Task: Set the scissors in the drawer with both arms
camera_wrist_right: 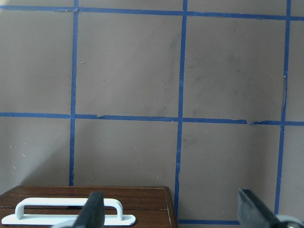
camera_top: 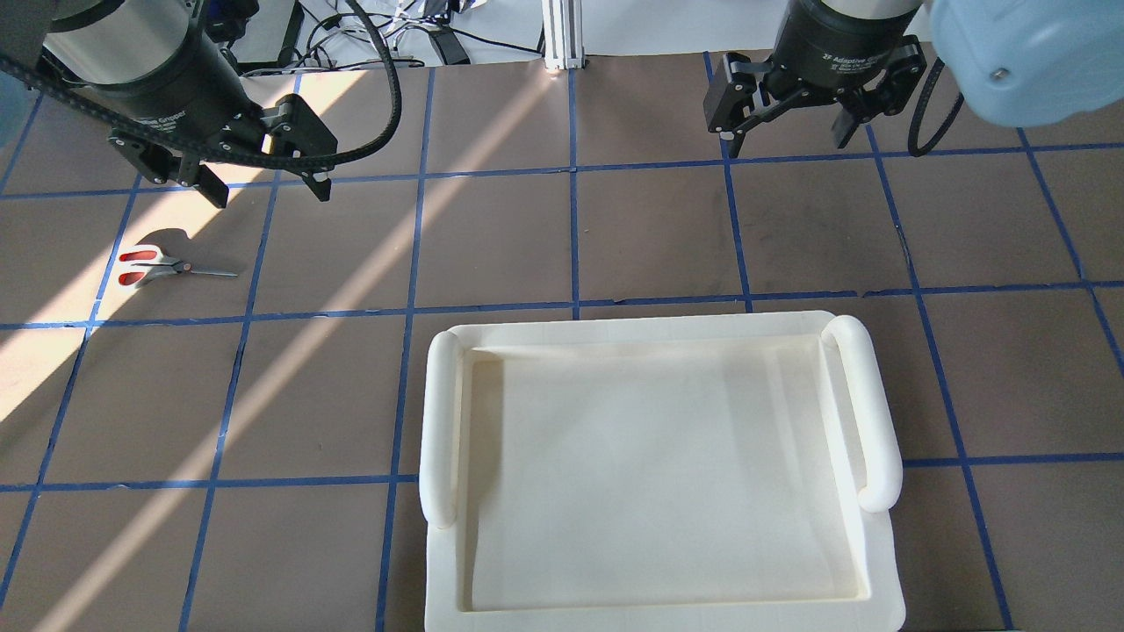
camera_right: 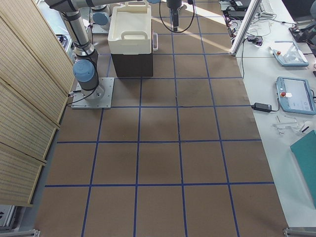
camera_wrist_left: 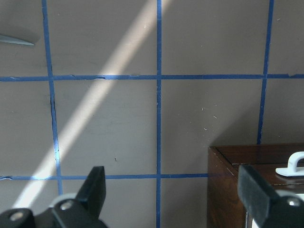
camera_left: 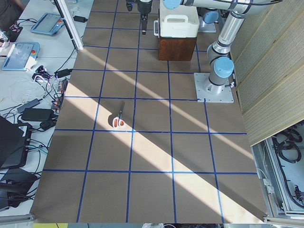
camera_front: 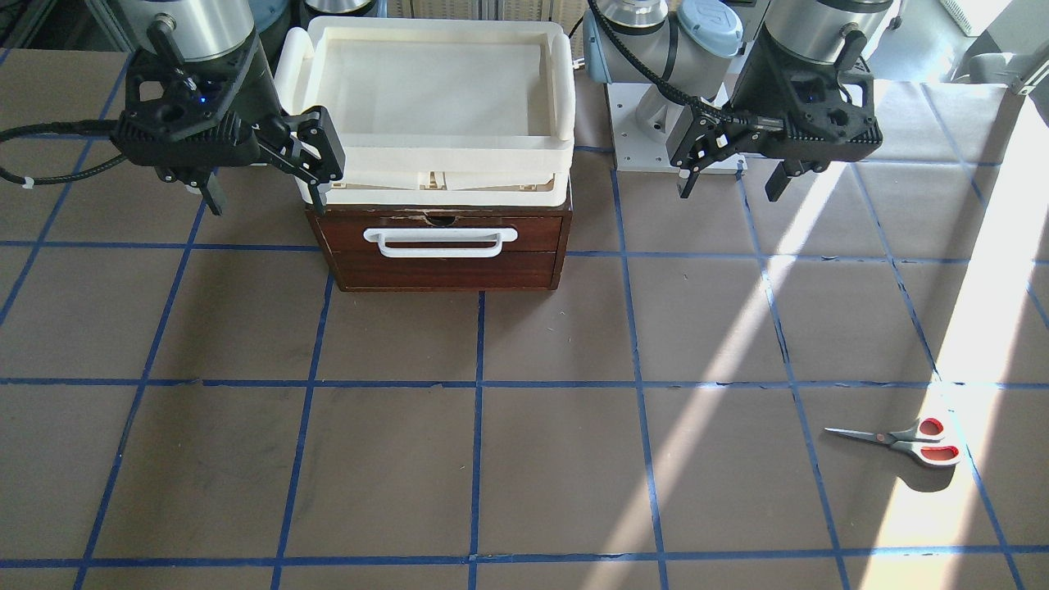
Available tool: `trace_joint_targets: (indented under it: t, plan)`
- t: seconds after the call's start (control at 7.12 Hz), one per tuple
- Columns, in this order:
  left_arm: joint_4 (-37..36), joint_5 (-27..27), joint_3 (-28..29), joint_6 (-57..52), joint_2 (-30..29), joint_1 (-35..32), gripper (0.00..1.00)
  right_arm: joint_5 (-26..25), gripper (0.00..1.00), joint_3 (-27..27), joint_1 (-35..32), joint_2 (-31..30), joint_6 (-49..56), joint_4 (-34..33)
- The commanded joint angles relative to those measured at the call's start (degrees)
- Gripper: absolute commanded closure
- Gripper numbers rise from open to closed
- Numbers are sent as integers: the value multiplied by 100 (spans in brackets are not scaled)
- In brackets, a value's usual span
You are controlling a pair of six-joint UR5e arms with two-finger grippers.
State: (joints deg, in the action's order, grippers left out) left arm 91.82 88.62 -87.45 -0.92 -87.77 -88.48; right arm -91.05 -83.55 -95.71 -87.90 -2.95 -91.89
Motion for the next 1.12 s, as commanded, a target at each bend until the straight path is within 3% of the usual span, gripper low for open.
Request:
trace_joint_targets:
  t: [0.0,0.56,0.84,0.98]
  plan:
    - [3,-20,0,-4,-12,6,0,0,0,6,0,1,5,-13]
    - [-6,-20,-9,-405,-65,67,0,34,0,-116,-44,140,223,39]
    - [-6,-29,0,-1109,-83,356,0,560,0,-126,-211,369,2279,91]
    - [-41,-21,0,-2069,-117,619,0,579,0,-126,-263,518,2552,335]
